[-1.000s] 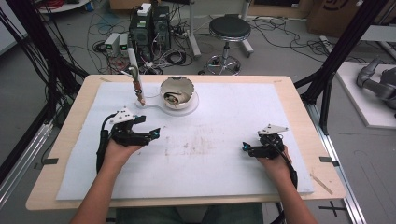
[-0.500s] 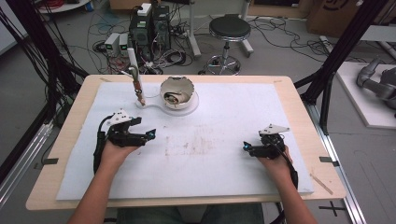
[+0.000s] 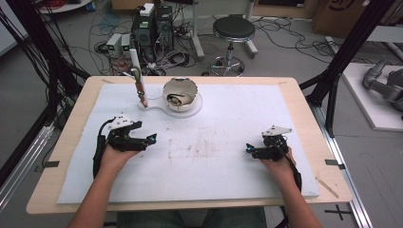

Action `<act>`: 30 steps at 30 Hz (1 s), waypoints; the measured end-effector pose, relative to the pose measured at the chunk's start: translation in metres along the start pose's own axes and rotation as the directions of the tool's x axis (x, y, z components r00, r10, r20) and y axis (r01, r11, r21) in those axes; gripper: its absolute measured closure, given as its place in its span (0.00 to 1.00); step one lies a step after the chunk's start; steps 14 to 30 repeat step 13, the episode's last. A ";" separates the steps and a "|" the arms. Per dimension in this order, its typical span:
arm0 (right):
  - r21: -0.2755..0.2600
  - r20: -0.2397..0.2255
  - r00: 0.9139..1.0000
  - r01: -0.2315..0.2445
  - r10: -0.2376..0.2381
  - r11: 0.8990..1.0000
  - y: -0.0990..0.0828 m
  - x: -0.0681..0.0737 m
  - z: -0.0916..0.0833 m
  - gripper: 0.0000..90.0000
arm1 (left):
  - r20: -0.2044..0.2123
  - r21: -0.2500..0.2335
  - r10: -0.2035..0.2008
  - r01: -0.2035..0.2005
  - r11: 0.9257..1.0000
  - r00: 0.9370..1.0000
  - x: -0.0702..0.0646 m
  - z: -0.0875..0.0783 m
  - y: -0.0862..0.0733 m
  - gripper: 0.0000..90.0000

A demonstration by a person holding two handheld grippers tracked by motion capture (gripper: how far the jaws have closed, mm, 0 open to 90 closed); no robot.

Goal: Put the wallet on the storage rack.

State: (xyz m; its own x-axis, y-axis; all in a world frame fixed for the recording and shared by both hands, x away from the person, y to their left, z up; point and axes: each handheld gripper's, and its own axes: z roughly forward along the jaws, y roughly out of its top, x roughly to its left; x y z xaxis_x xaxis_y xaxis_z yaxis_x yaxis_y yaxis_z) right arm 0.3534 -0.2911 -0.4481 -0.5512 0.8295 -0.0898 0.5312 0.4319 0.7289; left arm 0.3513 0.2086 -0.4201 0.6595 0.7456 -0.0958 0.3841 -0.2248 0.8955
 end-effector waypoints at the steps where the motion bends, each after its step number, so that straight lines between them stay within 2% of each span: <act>1: 0.000 0.002 1.000 -0.001 0.001 1.000 0.000 0.000 0.000 0.22 | -0.001 0.002 0.001 -0.001 1.000 1.000 0.000 0.000 0.000 0.18; 13: -0.003 0.005 1.000 -0.007 0.007 1.000 -0.001 -0.002 -0.001 0.22 | -0.002 0.038 0.003 -0.003 0.999 1.000 0.000 0.006 -0.003 0.18; 30: -0.003 0.005 1.000 -0.007 0.007 1.000 -0.001 -0.002 -0.001 0.22 | -0.002 0.038 0.003 -0.003 0.999 1.000 0.000 0.006 -0.003 0.18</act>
